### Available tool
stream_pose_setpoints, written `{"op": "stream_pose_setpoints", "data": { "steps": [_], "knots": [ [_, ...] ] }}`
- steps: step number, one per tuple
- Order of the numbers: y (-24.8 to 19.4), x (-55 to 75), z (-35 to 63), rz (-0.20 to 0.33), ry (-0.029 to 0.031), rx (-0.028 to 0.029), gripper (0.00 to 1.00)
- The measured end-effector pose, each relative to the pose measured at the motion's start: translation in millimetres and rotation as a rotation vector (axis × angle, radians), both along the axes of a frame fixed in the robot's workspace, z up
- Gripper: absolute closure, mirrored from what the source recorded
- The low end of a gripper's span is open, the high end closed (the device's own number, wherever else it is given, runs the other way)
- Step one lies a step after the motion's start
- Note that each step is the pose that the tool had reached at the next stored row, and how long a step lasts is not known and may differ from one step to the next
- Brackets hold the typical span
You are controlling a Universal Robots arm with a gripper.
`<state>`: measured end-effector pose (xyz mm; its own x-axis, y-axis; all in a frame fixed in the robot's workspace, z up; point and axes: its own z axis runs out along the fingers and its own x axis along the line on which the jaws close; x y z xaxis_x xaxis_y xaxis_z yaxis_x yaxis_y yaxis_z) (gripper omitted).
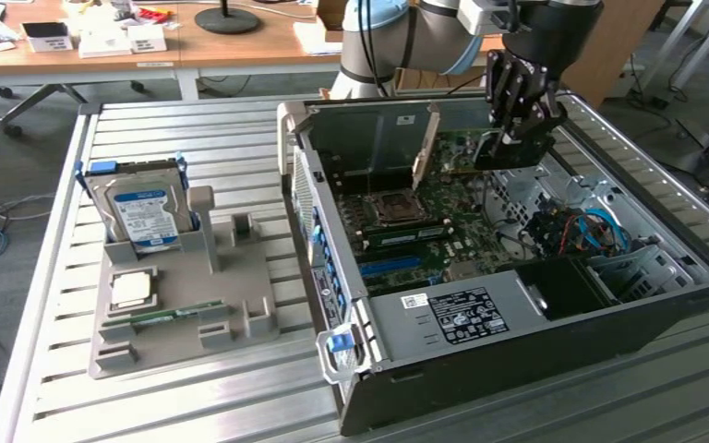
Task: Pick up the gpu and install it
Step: 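Insert the gpu into the slot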
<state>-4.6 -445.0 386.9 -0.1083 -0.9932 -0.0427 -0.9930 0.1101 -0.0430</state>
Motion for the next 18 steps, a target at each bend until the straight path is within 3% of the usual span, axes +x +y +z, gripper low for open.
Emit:
{"op": "stream_pose_setpoints", "data": {
  "steps": [9, 18],
  "knots": [
    [-0.1, 0.0, 0.0, 0.000, 0.0026, -0.0008, 0.73],
    [0.0, 0.2, 0.0, 0.000, 0.0162, -0.0082, 0.73]
  ]
}}
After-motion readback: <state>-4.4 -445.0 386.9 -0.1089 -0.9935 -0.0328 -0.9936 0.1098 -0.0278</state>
